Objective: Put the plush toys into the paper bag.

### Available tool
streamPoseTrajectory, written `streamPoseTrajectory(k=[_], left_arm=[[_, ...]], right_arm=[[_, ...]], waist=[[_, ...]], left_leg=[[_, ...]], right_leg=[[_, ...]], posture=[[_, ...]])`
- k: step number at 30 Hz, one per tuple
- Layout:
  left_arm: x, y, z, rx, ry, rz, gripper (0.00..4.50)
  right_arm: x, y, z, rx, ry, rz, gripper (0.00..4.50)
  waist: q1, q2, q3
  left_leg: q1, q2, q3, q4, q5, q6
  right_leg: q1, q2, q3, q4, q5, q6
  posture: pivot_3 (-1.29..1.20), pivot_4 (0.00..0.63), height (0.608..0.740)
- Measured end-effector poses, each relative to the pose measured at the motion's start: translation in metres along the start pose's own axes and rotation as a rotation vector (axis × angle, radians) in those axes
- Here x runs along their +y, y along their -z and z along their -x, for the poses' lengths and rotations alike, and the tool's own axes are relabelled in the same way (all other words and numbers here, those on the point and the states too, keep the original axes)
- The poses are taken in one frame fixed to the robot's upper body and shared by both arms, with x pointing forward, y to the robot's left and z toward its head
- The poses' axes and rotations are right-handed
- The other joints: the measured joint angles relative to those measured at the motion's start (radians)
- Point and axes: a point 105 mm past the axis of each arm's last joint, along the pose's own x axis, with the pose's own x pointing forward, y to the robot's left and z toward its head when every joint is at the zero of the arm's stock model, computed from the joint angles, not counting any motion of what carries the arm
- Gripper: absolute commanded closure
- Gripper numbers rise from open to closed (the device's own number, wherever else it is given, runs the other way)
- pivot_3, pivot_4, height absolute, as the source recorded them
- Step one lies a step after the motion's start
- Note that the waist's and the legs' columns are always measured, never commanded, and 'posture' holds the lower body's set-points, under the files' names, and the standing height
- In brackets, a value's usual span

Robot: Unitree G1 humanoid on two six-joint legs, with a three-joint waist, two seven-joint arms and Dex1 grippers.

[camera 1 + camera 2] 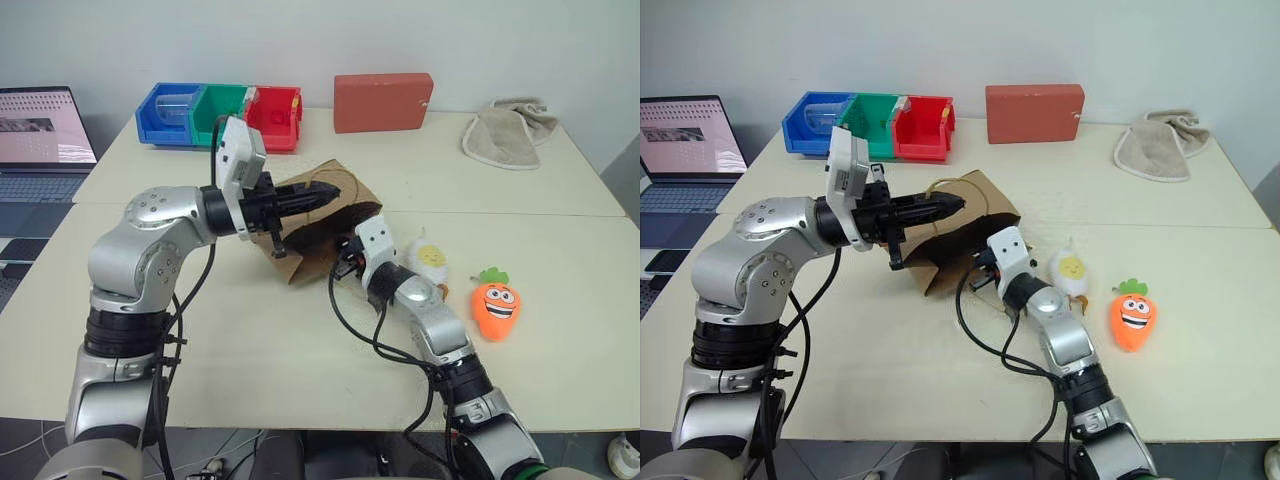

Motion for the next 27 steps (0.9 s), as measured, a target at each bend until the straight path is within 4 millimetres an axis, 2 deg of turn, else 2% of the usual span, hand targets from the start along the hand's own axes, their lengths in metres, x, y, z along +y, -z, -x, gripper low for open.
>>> streamPoseTrajectory(k=[4, 11, 15, 22, 27], left_arm=[[-0.004, -0.002, -0.002, -0.008, 0.013, 0.008, 4.50], [-0.005, -0.003, -0.005, -0.023, 0.014, 0.021, 4.50], [-0.003, -0.009, -0.005, -0.024, 0.012, 0.002, 4.50], [0.029, -0.049, 0.008, -0.061, -0.091, -0.139, 4.50], [0.041, -0.058, 0.011, -0.073, -0.127, -0.188, 4.50]], right_arm=[[0.005, 0.005, -0.005, 0.018, -0.010, -0.007, 4.48], [0.008, 0.028, -0.019, 0.088, 0.010, -0.030, 4.48], [0.009, 0.028, -0.020, 0.089, 0.010, -0.028, 4.48], [0.011, 0.028, -0.021, 0.090, 0.020, -0.041, 4.48], [0.011, 0.028, -0.021, 0.092, 0.020, -0.042, 4.48]], waist=[[-0.001, 0.000, 0.000], [-0.001, 0.000, 0.000], [-0.001, 0.000, 0.000], [-0.002, 0.000, 0.000], [-0.002, 0.000, 0.000]], left_leg=[[0.000, 0.000, 0.000, 0.000, 0.000, 0.000], [0.000, 0.000, 0.000, 0.000, 0.000, 0.000], [0.000, 0.000, 0.000, 0.000, 0.000, 0.000], [0.001, 0.001, 0.000, 0.000, 0.000, 0.000], [0.000, 0.002, 0.000, 0.000, 0.000, 0.000]], right_leg=[[0.000, 0.000, 0.000, 0.000, 0.000, 0.000], [0.000, 0.000, 0.000, 0.000, 0.001, -0.001], [0.000, 0.000, 0.000, 0.000, 0.000, -0.001], [0.000, 0.001, 0.000, 0.000, 0.000, 0.000], [0.000, 0.002, 0.000, 0.000, 0.000, 0.000]], posture=[[0.00, 0.150, 0.740], [0.00, 0.150, 0.740], [0.00, 0.150, 0.740], [0.00, 0.150, 0.740], [0.00, 0.150, 0.740]])
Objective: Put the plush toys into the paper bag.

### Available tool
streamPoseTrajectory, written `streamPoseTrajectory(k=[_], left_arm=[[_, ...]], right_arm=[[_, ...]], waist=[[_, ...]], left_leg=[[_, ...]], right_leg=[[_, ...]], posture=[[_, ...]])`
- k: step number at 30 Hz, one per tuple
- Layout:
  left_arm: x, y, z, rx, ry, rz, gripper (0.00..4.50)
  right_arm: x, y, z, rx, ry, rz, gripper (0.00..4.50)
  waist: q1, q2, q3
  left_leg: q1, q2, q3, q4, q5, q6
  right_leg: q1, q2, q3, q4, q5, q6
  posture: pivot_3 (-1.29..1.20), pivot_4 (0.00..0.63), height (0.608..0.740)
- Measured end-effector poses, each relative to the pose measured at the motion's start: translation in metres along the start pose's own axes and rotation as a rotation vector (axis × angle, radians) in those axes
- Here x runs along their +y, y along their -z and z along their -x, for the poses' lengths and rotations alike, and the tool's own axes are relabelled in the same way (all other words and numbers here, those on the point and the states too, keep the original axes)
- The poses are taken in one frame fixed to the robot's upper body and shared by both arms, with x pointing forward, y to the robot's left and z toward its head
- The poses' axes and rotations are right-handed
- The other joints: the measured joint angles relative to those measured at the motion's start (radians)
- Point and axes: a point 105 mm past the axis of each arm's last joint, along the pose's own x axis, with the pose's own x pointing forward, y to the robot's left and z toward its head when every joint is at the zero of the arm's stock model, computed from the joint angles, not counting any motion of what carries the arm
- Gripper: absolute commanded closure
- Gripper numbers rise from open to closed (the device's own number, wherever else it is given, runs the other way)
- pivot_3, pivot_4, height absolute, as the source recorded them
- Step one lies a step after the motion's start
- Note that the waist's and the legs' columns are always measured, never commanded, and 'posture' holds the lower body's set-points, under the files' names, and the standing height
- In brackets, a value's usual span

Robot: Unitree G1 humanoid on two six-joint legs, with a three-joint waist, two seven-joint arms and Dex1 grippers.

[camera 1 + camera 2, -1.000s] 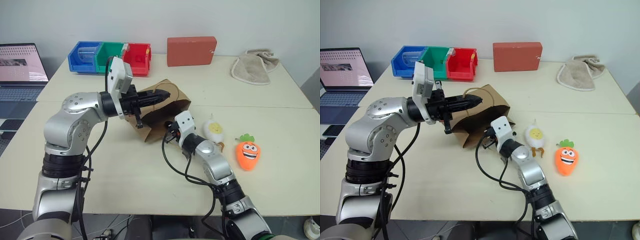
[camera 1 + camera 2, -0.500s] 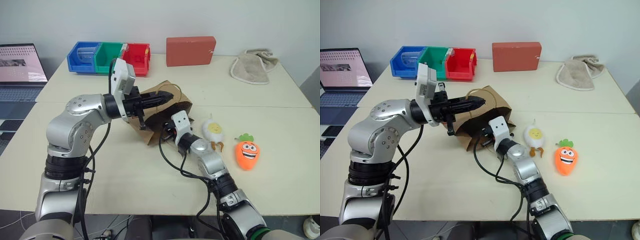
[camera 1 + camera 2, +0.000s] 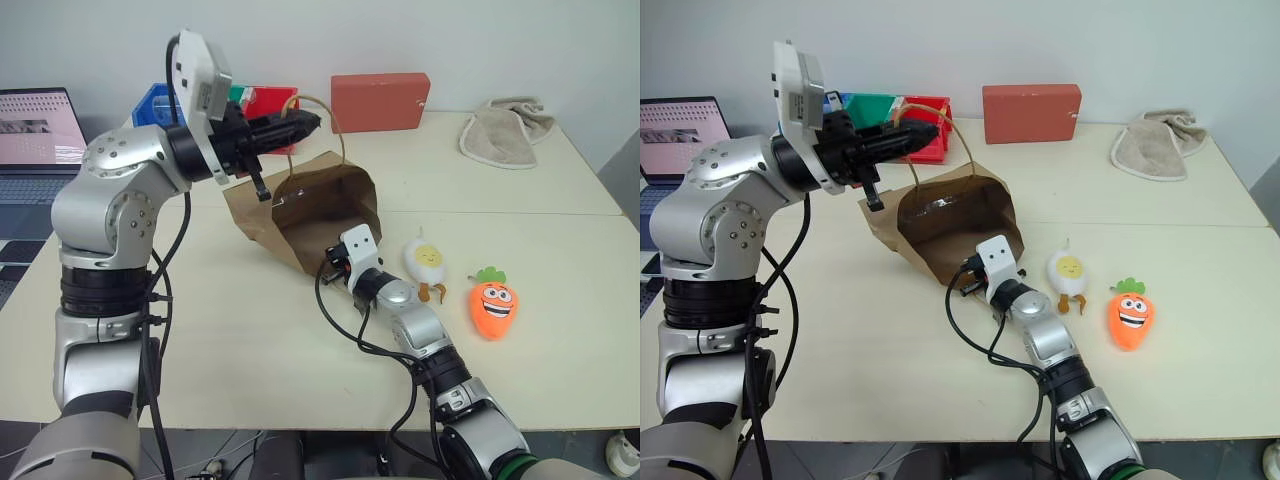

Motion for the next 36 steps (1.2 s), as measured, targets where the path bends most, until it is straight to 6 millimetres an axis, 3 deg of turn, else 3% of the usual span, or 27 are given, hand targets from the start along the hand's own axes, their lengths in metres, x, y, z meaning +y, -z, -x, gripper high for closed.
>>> streamPoseTrajectory(k=[8, 13, 16, 20, 25, 31, 34, 36], left_arm=[[0.002, 0.004, 0.002, 0.000, 0.003, 0.002, 4.50], [-0.016, 0.034, 0.008, 0.081, 0.068, 0.042, 4.50], [-0.031, 0.047, 0.012, 0.129, 0.131, 0.048, 4.50], [-0.042, 0.049, 0.012, 0.140, 0.169, 0.044, 4.50], [-0.046, 0.051, 0.011, 0.144, 0.181, 0.040, 4.50], [-0.050, 0.060, 0.011, 0.172, 0.188, 0.048, 4.50], [-0.053, 0.067, 0.014, 0.186, 0.189, 0.059, 4.50], [-0.053, 0.069, 0.015, 0.194, 0.189, 0.061, 4.50]], right_arm=[[0.000, 0.000, 0.000, 0.004, 0.002, -0.002, 4.48], [0.001, -0.004, 0.003, -0.004, -0.003, -0.004, 4.48], [0.001, -0.013, 0.012, -0.041, -0.025, 0.041, 4.48], [0.001, -0.023, 0.025, -0.070, -0.047, 0.097, 4.48], [0.002, -0.022, 0.034, -0.038, -0.079, 0.125, 4.48], [0.004, -0.042, 0.054, -0.056, -0.178, 0.157, 4.48], [-0.008, -0.058, 0.075, -0.067, -0.217, 0.178, 3.89], [-0.019, -0.063, 0.085, -0.055, -0.209, 0.183, 3.18]], waist=[[0.000, 0.000, 0.000], [0.000, 0.000, 0.000], [0.001, 0.000, 0.000], [0.001, 0.000, 0.000], [0.001, 0.000, 0.000], [0.001, 0.000, 0.000], [0.004, 0.000, 0.000], [0.005, 0.000, 0.000]], left_leg=[[0.000, 0.002, 0.000, 0.000, 0.000, 0.000], [-0.001, 0.003, 0.000, 0.000, 0.000, 0.000], [-0.007, 0.003, 0.000, 0.000, 0.000, 0.000], [-0.008, 0.004, 0.000, 0.000, 0.000, 0.000], [-0.008, 0.005, 0.001, 0.000, 0.000, 0.000], [-0.008, 0.005, 0.001, 0.000, 0.000, 0.000], [-0.008, 0.005, 0.000, 0.000, 0.000, 0.000], [-0.008, 0.005, 0.000, 0.000, 0.000, 0.000]], right_leg=[[0.000, 0.002, 0.000, 0.000, 0.000, 0.000], [-0.002, 0.003, 0.000, 0.000, 0.000, -0.001], [-0.008, 0.003, 0.001, 0.001, 0.001, -0.002], [-0.009, 0.004, 0.001, 0.001, 0.001, -0.002], [-0.009, 0.005, 0.001, 0.001, 0.001, -0.002], [-0.009, 0.005, 0.001, 0.001, 0.001, -0.002], [-0.009, 0.005, 0.001, 0.001, 0.001, -0.002], [-0.009, 0.006, 0.001, 0.001, 0.001, -0.002]], posture=[[0.00, 0.150, 0.740], [0.00, 0.150, 0.740], [0.00, 0.150, 0.740], [0.00, 0.150, 0.740], [0.00, 0.150, 0.740], [0.00, 0.150, 0.740], [0.00, 0.150, 0.740], [0.00, 0.150, 0.740]])
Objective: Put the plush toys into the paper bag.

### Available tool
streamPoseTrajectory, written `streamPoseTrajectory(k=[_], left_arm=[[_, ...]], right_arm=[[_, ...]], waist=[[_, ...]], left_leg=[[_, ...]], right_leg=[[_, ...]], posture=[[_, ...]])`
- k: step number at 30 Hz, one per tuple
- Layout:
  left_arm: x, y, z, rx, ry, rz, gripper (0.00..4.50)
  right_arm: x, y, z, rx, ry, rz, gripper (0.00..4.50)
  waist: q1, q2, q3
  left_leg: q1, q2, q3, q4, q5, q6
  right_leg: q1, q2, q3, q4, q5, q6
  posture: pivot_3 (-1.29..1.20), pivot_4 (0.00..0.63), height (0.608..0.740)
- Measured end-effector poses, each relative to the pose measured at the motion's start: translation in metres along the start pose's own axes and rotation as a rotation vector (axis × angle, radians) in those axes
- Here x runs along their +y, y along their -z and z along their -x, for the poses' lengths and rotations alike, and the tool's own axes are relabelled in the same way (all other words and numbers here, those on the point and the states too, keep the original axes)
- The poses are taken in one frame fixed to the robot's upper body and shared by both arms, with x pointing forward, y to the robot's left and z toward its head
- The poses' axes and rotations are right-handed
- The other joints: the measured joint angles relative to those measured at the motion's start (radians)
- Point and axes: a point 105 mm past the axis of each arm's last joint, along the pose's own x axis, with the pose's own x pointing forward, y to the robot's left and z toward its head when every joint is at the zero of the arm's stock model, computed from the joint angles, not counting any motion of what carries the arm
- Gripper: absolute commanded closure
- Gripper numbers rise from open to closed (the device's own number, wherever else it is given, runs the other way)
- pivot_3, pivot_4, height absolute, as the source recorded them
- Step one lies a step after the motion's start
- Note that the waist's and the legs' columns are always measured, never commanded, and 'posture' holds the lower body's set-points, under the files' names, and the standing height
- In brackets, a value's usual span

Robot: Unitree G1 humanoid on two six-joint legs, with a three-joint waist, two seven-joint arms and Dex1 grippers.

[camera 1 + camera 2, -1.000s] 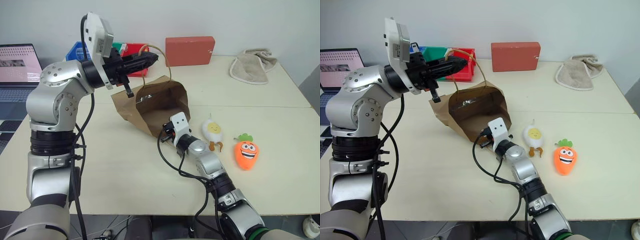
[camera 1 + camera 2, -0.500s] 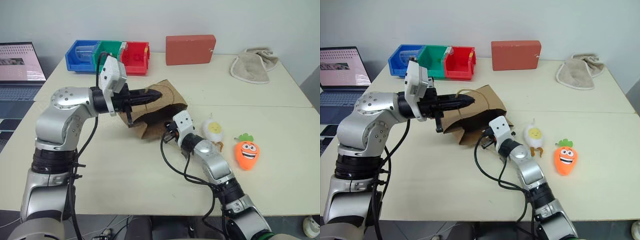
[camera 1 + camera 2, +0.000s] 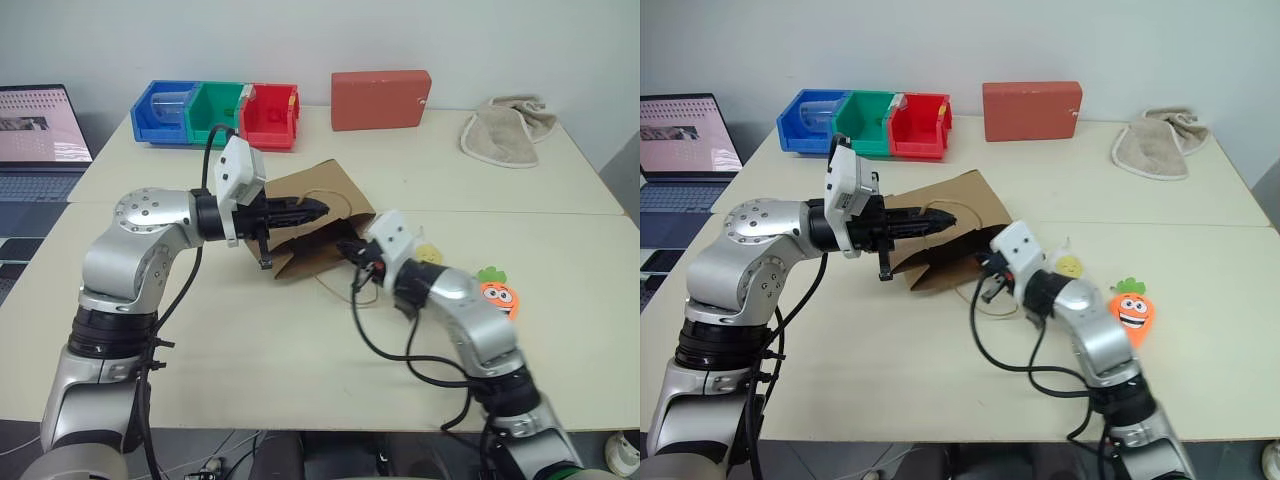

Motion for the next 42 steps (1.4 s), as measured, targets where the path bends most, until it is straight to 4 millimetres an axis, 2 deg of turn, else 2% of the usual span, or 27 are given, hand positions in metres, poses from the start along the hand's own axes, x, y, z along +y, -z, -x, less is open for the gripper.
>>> streamPoseTrajectory(k=[2, 5, 8, 11, 14, 17, 20, 27, 30, 38, 41, 42], left_arm=[[-0.001, 0.000, 0.000, 0.001, 0.005, -0.002, 4.50], [0.000, -0.001, 0.001, 0.001, 0.000, -0.003, 4.50], [-0.001, -0.002, 0.001, -0.006, 0.003, 0.001, 4.50], [-0.001, -0.006, 0.002, -0.029, -0.001, 0.021, 4.50], [-0.004, -0.009, 0.003, -0.045, 0.016, 0.035, 4.50], [-0.007, -0.011, 0.005, -0.068, 0.037, 0.055, 4.50], [-0.006, -0.014, 0.007, -0.083, 0.031, 0.064, 4.50], [-0.007, -0.014, 0.010, -0.094, 0.038, 0.092, 4.50], [-0.007, -0.014, 0.011, -0.096, 0.035, 0.092, 4.50], [-0.005, -0.015, 0.011, -0.101, 0.025, 0.093, 4.50], [-0.004, -0.015, 0.012, -0.106, 0.018, 0.096, 4.50], [-0.004, -0.016, 0.012, -0.107, 0.017, 0.097, 4.50]], right_arm=[[-0.005, 0.001, 0.015, 0.035, -0.027, 0.016, 2.48], [-0.023, -0.003, 0.045, 0.082, -0.020, 0.076, 1.34], [-0.034, 0.000, 0.063, 0.155, -0.020, 0.185, 0.26], [-0.047, 0.012, 0.081, 0.269, -0.023, 0.335, 0.26], [-0.051, 0.024, 0.087, 0.326, -0.036, 0.393, 0.26], [-0.053, 0.051, 0.088, 0.392, -0.057, 0.386, 0.26], [-0.057, 0.067, 0.087, 0.424, -0.053, 0.383, 0.83], [-0.066, 0.074, 0.082, 0.425, -0.012, 0.425, 3.48], [-0.068, 0.072, 0.078, 0.412, -0.006, 0.448, 4.44], [-0.069, 0.067, 0.079, 0.404, -0.051, 0.467, 4.48], [-0.062, 0.051, 0.087, 0.394, -0.157, 0.460, 4.48], [-0.058, 0.039, 0.090, 0.376, -0.195, 0.460, 4.48]], waist=[[0.002, 0.000, 0.000], [0.006, 0.000, 0.000], [0.008, 0.000, 0.000], [0.007, 0.000, 0.000], [0.005, 0.000, 0.000], [0.005, 0.000, 0.000], [0.004, 0.000, 0.000], [0.004, 0.000, 0.000], [0.004, 0.000, 0.000], [0.004, 0.000, 0.000], [0.005, 0.000, 0.000], [0.005, 0.000, 0.000]], left_leg=[[0.000, 0.000, 0.000, 0.000, 0.000, 0.000], [-0.001, 0.000, 0.001, 0.000, 0.000, 0.000], [0.000, 0.000, 0.001, 0.000, 0.000, 0.000], [0.000, 0.000, 0.002, 0.000, 0.000, 0.000], [0.000, 0.000, 0.002, 0.000, 0.000, 0.000], [0.000, 0.000, 0.003, 0.001, 0.000, 0.000], [0.000, 0.000, 0.003, 0.001, 0.000, 0.000], [0.000, 0.000, 0.003, 0.001, 0.000, 0.000], [0.001, 0.000, 0.003, 0.001, 0.000, 0.000], [0.001, 0.000, 0.003, 0.002, 0.000, 0.000], [0.001, 0.000, 0.003, 0.002, 0.000, 0.000], [0.000, 0.001, 0.003, 0.002, 0.000, 0.000]], right_leg=[[0.000, 0.000, 0.000, 0.000, 0.000, 0.000], [0.000, 0.000, 0.000, -0.001, 0.000, 0.000], [0.000, 0.000, 0.000, -0.001, 0.000, 0.000], [0.000, 0.000, 0.001, -0.001, 0.000, 0.000], [0.000, 0.000, 0.001, -0.001, 0.000, 0.000], [0.000, 0.000, 0.002, -0.001, 0.000, 0.000], [0.000, 0.000, 0.002, -0.001, 0.000, 0.000], [0.000, 0.000, 0.002, 0.000, 0.000, 0.000], [0.001, 0.000, 0.002, 0.000, 0.001, 0.000], [0.001, 0.000, 0.002, 0.000, 0.001, 0.000], [0.001, 0.000, 0.002, -0.001, 0.001, 0.000], [0.001, 0.000, 0.002, -0.001, 0.001, 0.000]], posture=[[0.00, 0.150, 0.740], [0.00, 0.150, 0.740], [0.00, 0.150, 0.740], [0.00, 0.150, 0.740], [0.00, 0.150, 0.740], [0.00, 0.150, 0.740], [0.00, 0.150, 0.740], [0.00, 0.150, 0.740], [0.00, 0.150, 0.740], [0.00, 0.150, 0.740], [0.00, 0.150, 0.740], [0.00, 0.150, 0.740]])
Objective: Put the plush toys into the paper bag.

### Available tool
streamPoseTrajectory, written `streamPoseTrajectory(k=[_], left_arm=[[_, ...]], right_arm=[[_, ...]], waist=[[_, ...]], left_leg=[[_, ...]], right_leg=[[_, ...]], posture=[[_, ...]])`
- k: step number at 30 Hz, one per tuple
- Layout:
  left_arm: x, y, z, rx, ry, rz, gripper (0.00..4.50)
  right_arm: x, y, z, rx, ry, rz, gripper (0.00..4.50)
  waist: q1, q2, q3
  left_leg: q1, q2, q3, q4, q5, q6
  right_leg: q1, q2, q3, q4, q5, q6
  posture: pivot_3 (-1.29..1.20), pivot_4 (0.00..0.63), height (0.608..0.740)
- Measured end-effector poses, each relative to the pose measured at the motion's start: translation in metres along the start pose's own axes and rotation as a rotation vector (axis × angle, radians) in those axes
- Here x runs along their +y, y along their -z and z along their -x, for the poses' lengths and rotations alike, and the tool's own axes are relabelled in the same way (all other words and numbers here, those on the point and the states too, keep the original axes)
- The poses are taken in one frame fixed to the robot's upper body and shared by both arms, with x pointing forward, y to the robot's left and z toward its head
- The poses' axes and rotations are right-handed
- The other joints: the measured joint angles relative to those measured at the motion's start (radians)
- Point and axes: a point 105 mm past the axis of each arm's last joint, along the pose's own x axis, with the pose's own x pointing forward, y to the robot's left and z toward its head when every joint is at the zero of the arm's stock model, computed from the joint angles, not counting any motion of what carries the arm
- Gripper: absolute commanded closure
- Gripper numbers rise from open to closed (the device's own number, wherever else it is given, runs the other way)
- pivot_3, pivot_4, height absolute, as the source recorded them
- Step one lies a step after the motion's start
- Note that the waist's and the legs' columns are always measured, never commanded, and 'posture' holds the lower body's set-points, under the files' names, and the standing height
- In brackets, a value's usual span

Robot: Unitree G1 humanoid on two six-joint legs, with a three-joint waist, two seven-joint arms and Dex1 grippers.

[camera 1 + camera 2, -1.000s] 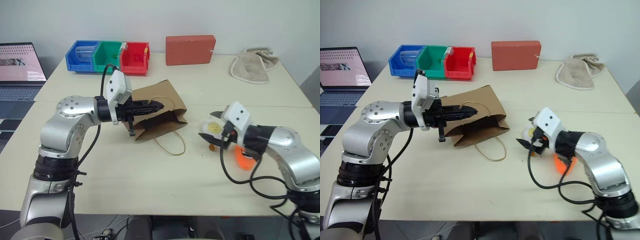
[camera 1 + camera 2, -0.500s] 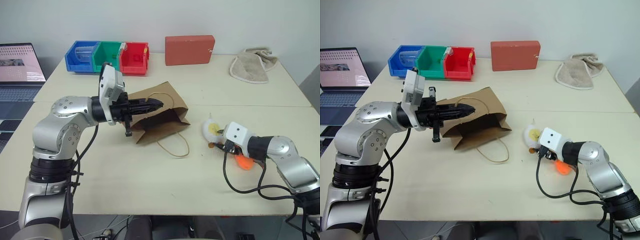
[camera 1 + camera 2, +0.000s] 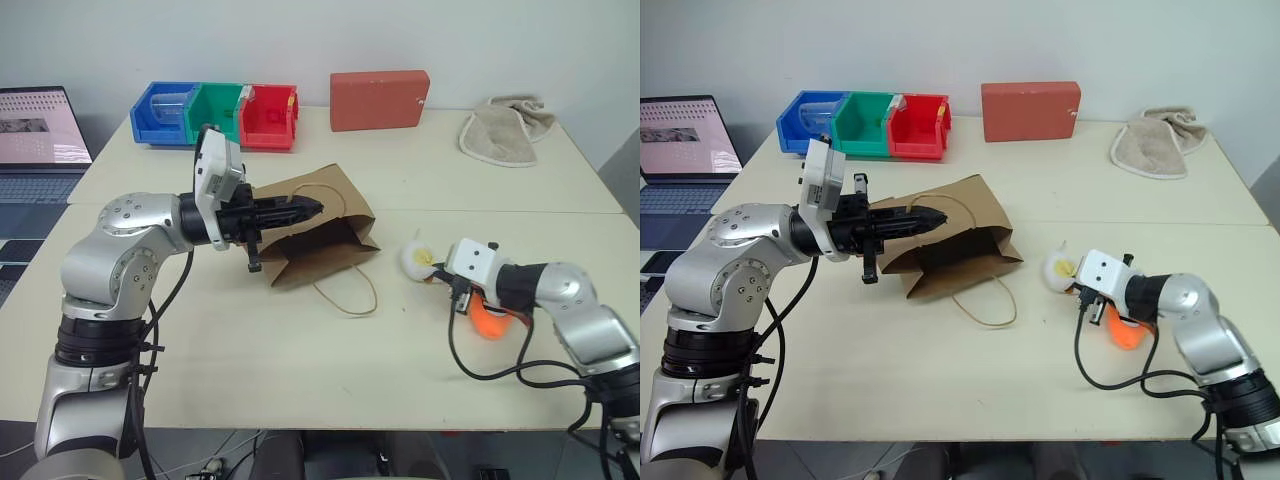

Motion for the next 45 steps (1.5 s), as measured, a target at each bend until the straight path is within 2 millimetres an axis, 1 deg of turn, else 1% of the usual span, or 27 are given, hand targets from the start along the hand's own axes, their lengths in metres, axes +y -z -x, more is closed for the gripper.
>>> streamPoseTrajectory(k=[3, 5, 8, 10, 11, 17, 18, 20, 21, 23, 25, 27, 29, 31, 32, 34, 36, 40, 43, 45], left_arm=[[0.002, -0.002, 0.000, -0.004, 0.000, -0.004, 4.50], [0.005, -0.005, 0.000, -0.009, -0.005, -0.007, 4.50], [0.007, -0.009, -0.001, -0.014, -0.006, -0.016, 4.50], [0.007, -0.010, -0.001, -0.015, 0.000, -0.020, 4.50], [0.006, -0.010, -0.001, -0.015, 0.001, -0.020, 4.50], [0.002, -0.012, -0.004, -0.016, 0.018, -0.031, 4.50], [0.001, -0.013, -0.005, -0.017, 0.023, -0.038, 4.50], [-0.001, -0.014, -0.007, -0.021, 0.030, -0.043, 4.50], [-0.001, -0.014, -0.007, -0.021, 0.030, -0.042, 4.50], [-0.001, -0.014, -0.007, -0.022, 0.032, -0.042, 4.50], [-0.002, -0.013, -0.007, -0.022, 0.033, -0.039, 4.50], [-0.002, -0.013, -0.007, -0.022, 0.034, -0.034, 4.50], [-0.002, -0.013, -0.007, -0.021, 0.035, -0.031, 4.50], [-0.002, -0.013, -0.007, -0.021, 0.034, -0.030, 4.50], [-0.002, -0.013, -0.007, -0.021, 0.034, -0.030, 4.50], [-0.002, -0.013, -0.007, -0.021, 0.034, -0.030, 4.50], [-0.002, -0.013, -0.007, -0.021, 0.034, -0.030, 4.50], [-0.002, -0.012, -0.008, -0.022, 0.033, -0.030, 4.50], [-0.002, -0.010, -0.010, -0.021, 0.034, -0.025, 4.50], [-0.002, -0.010, -0.011, -0.024, 0.033, -0.023, 4.50]], right_arm=[[0.003, -0.032, 0.016, -0.062, -0.091, 0.064, 4.48], [0.009, -0.052, 0.019, -0.115, -0.146, 0.086, 4.48], [0.015, -0.076, 0.010, -0.204, -0.176, 0.080, 4.48], [0.015, -0.084, 0.001, -0.241, -0.172, 0.059, 4.48], [0.012, -0.088, -0.007, -0.260, -0.148, 0.043, 4.48], [0.007, -0.100, -0.044, -0.287, -0.058, -0.030, 4.48], [0.007, -0.104, -0.053, -0.295, -0.053, -0.039, 4.48], [0.009, -0.108, -0.064, -0.293, -0.047, -0.043, 4.48], [0.009, -0.108, -0.067, -0.291, -0.044, -0.049, 4.48], [0.008, -0.107, -0.081, -0.263, -0.019, -0.054, 4.48], [0.003, -0.105, -0.095, -0.237, 0.030, -0.076, 4.48], [-0.001, -0.104, -0.103, -0.224, 0.073, -0.097, 4.48], [-0.004, -0.106, -0.104, -0.227, 0.094, -0.093, 4.01], [-0.007, -0.109, -0.103, -0.240, 0.113, -0.091, 3.73], [-0.008, -0.109, -0.103, -0.243, 0.116, -0.093, 3.31], [-0.009, -0.110, -0.102, -0.247, 0.120, -0.097, 2.68], [-0.010, -0.110, -0.100, -0.250, 0.124, -0.099, 1.89], [-0.010, -0.117, -0.092, -0.282, 0.121, -0.109, 0.50], [-0.003, -0.118, -0.083, -0.301, 0.063, -0.104, 0.50], [0.005, -0.117, -0.073, -0.308, 0.007, -0.099, 0.50]], waist=[[0.001, 0.000, 0.000], [0.000, 0.000, 0.000], [-0.002, 0.000, 0.000], [-0.001, 0.000, 0.000], [-0.001, 0.000, 0.000], [0.000, 0.000, 0.000], [-0.001, 0.000, 0.000], [-0.001, 0.000, 0.000], [-0.001, 0.000, 0.000], [-0.002, 0.000, 0.000], [-0.003, 0.000, 0.000], [-0.004, 0.000, 0.000], [-0.003, 0.000, 0.000], [-0.002, 0.000, 0.000], [-0.002, 0.000, 0.000], [-0.003, 0.000, 0.000], [-0.003, 0.000, 0.000], [-0.003, 0.000, 0.000], [-0.002, 0.000, 0.000], [-0.001, 0.000, 0.000]], left_leg=[[0.000, 0.000, -0.001, 0.000, 0.000, 0.000], [0.000, 0.000, -0.001, 0.000, 0.000, 0.000], [0.001, 0.000, 0.000, 0.001, 0.000, 0.000], [0.000, 0.000, 0.000, 0.001, 0.000, 0.000], [0.000, 0.000, -0.001, 0.001, 0.000, 0.000], [-0.001, 0.000, -0.001, 0.000, 0.000, 0.000], [-0.001, 0.000, -0.001, 0.000, 0.000, 0.000], [0.000, 0.000, -0.001, 0.000, 0.000, 0.000], [0.000, 0.000, -0.001, 0.000, 0.000, 0.000], [0.000, 0.000, -0.001, 0.000, 0.000, 0.000], [0.000, 0.000, -0.001, 0.000, 0.000, 0.000], [-0.001, 0.000, -0.001, 0.000, 0.000, 0.000], [-0.001, 0.000, -0.001, 0.000, 0.000, 0.000], [-0.001, 0.000, -0.001, 0.000, 0.000, 0.000], [-0.001, 0.000, -0.001, 0.000, 0.000, 0.000], [0.000, 0.000, -0.001, 0.000, 0.000, 0.000], [0.000, 0.000, -0.001, 0.000, 0.000, 0.000], [0.000, 0.001, -0.001, 0.000, 0.000, 0.000], [-0.001, 0.001, -0.001, 0.000, 0.000, 0.000], [-0.001, 0.001, -0.001, 0.000, 0.000, 0.000]], right_leg=[[0.000, 0.000, -0.001, 0.000, 0.000, 0.000], [0.000, 0.000, -0.001, 0.000, 0.000, 0.000], [0.000, 0.000, 0.000, 0.000, 0.000, 0.000], [0.000, 0.000, 0.000, 0.000, 0.000, 0.000], [0.000, 0.000, -0.001, 0.000, 0.000, 0.000], [-0.001, 0.000, 0.000, 0.000, 0.000, 0.000], [-0.001, 0.000, 0.000, 0.001, 0.000, -0.001], [-0.001, 0.001, -0.001, 0.001, 0.001, -0.001], [-0.001, 0.001, -0.001, 0.001, 0.001, -0.001], [-0.001, 0.001, -0.001, 0.001, 0.001, -0.002], [-0.001, 0.001, 0.000, 0.001, 0.002, -0.003], [-0.001, 0.001, -0.001, 0.001, 0.003, -0.004], [-0.001, 0.001, -0.001, 0.001, 0.003, -0.005], [-0.001, 0.001, -0.001, 0.001, 0.003, -0.005], [-0.001, 0.001, -0.001, 0.001, 0.003, -0.004], [-0.001, 0.001, -0.001, 0.001, 0.003, -0.004], [-0.001, 0.001, -0.001, 0.001, 0.002, -0.004], [-0.001, 0.001, -0.001, 0.001, 0.002, -0.004], [-0.001, 0.001, -0.001, 0.001, 0.002, -0.004], [-0.001, 0.001, -0.001, 0.001, 0.002, -0.003]], posture=[[0.00, 0.150, 0.740], [0.00, 0.150, 0.740], [0.00, 0.150, 0.740], [0.00, 0.150, 0.740], [0.00, 0.150, 0.740], [0.00, 0.150, 0.740], [0.00, 0.150, 0.740], [0.00, 0.150, 0.740], [0.00, 0.150, 0.740], [0.00, 0.150, 0.740], [0.00, 0.150, 0.740], [0.00, 0.150, 0.740], [0.00, 0.150, 0.740], [0.00, 0.150, 0.740], [0.00, 0.150, 0.740], [0.00, 0.150, 0.740], [0.00, 0.150, 0.740], [0.00, 0.150, 0.740], [0.00, 0.150, 0.740], [0.00, 0.150, 0.740]])
